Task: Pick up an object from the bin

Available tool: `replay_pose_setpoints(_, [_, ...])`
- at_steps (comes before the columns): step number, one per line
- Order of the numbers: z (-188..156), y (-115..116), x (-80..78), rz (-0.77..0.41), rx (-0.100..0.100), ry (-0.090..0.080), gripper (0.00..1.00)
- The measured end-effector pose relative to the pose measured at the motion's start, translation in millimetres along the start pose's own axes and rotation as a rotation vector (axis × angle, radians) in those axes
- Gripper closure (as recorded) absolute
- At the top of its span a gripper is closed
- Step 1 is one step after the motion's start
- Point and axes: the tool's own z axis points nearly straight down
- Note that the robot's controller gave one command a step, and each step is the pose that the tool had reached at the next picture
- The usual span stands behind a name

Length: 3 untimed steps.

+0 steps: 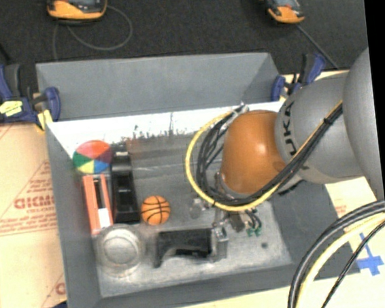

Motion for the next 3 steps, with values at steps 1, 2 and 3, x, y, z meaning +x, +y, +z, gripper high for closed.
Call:
replay_pose_setpoints(1, [28.2,-0.5,14.6,0.061,0.004,-0.008,1.00])
replay_pose_setpoints(2, [28.2,-0.4,14.6,0.061,0.004,-0.008,1.00])
replay_pose_setpoints(3, [-127.2,-3.1,30.5,0.088,0.004,-0.008,1.00])
